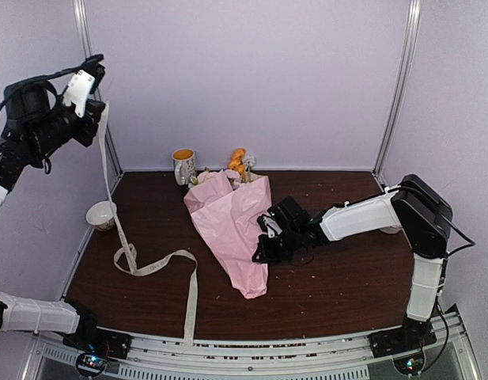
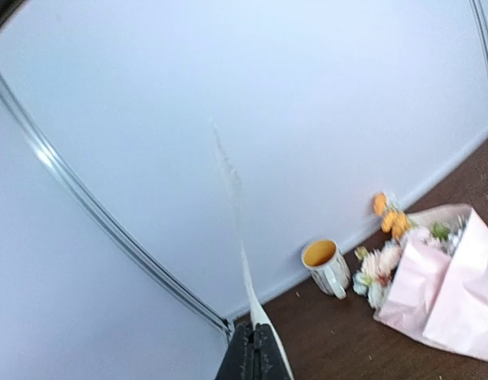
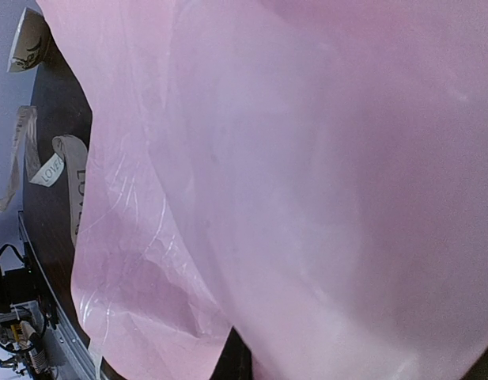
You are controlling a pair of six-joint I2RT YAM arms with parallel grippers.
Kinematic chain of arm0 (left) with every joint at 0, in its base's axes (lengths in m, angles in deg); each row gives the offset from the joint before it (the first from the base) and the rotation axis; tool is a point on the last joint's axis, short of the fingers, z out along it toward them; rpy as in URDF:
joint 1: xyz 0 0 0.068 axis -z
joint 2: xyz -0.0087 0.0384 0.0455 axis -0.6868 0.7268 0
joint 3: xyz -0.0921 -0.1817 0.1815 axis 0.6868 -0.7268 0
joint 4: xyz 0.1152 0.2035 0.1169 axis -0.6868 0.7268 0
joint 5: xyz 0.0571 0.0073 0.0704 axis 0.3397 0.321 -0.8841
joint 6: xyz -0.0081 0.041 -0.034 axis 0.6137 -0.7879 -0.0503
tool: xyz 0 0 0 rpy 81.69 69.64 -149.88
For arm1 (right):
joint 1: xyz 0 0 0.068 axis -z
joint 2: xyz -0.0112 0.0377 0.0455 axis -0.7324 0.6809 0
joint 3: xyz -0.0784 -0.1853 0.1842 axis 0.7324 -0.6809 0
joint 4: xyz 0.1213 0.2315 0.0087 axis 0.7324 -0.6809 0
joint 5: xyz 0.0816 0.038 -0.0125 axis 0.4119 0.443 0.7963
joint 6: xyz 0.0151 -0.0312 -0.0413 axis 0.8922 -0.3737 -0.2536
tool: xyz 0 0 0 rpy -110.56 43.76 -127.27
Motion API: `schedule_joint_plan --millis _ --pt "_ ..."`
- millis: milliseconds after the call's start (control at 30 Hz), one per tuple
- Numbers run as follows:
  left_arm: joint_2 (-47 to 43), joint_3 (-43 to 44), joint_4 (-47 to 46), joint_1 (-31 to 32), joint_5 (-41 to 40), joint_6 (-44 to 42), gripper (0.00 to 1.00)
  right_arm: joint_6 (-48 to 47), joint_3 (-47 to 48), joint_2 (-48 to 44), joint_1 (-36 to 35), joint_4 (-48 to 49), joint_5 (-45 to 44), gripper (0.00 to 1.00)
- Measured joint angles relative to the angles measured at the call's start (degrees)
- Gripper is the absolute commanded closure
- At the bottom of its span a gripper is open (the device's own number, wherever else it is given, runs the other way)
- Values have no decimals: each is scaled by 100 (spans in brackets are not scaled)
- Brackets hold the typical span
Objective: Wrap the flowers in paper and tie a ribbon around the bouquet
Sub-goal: Adjust the ribbon at the center of the board.
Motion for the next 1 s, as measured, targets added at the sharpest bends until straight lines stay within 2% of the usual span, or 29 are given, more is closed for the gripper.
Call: schedule_joint_plan --millis 200,267,300,367,400,433,500,567,600,667,733,800,867,1000 --pt "693 -334 688 -72 -63 402 100 2 0 -2 0 0 2 100" --pt "1005 -210 960 -409 -304 715 100 2 0 -4 0 -2 2 100" --pt "1222 -122 1086 -734 -435 907 97 2 0 -7 0 -9 0 100" --pt "1628 0 1311 -1449 -684 1263 50 2 0 -17 0 -35 0 100" --pt "1825 7 1436 -1788 -813 1421 32 0 0 -26 0 -48 0 100" --pt "1985 4 1596 -2037 -940 1541 26 0 0 -33 0 -72 -2 100" --pt "2111 -57 1799 -2192 -997 1718 23 0 0 -39 0 -92 -2 100" --pt "2048 -225 1869 -1989 -929 1753 22 0 0 -39 0 -94 -2 100" --pt "1950 -369 1853 -1692 -920 1725 23 0 0 -39 0 -96 -2 100" --pt "1768 -623 1845 -957 -852 1622 33 0 2 -39 0 -105 -2 100" --pt "1628 -938 1775 -114 -516 1578 47 0 2 -39 0 -107 -4 100" --pt "1574 -1314 1718 474 127 1685 52 4 2 -39 0 -107 -4 100" --pt "1613 -1733 1683 728 695 1910 46 7 2 -39 0 -105 -4 100" --pt "2074 -2627 1467 1156 1445 2413 25 9 2 -39 0 -105 -2 100"
